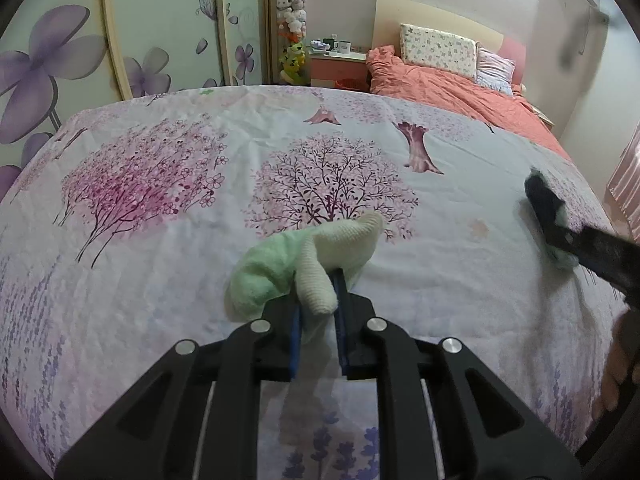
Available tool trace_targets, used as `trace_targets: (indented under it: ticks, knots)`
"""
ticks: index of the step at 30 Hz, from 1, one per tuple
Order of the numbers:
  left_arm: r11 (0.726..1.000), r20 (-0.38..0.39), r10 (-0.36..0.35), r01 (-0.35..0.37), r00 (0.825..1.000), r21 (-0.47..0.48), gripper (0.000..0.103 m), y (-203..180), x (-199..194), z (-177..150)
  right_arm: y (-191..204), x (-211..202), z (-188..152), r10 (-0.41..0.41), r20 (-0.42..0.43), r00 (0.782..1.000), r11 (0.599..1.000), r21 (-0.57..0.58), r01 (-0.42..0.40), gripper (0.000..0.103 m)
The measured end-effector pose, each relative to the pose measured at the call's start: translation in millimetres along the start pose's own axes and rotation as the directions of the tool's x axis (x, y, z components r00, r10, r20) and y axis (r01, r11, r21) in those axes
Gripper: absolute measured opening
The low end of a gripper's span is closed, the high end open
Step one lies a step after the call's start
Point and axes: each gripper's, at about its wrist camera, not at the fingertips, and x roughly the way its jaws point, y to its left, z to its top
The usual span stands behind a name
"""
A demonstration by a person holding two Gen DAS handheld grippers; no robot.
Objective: Collect trash
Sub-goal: 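Grasp the pale green sock with the left tool while the right tool grasps the blue cracker wrapper, then carry the sock and cracker wrapper over the orange basket and open both tools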
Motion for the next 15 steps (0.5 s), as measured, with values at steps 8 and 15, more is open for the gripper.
trace_targets:
  ticks: [8, 15]
  knots:
    - [1.0, 0.0, -0.002, 0.002, 1.0, -0.001, 0.015, 1, -1, -1, -29, -22, -26, -0.039, 0.041, 0.998, 0.994, -0.103, 0.043, 0.051]
    - [1.0, 0.0, -0.001, 0.001, 1.0, -0.002, 0.016, 1, -1, -1, -22, -20, -23, -0.064, 0.051, 0.997, 0.988, -0.138, 0.071, 0.052]
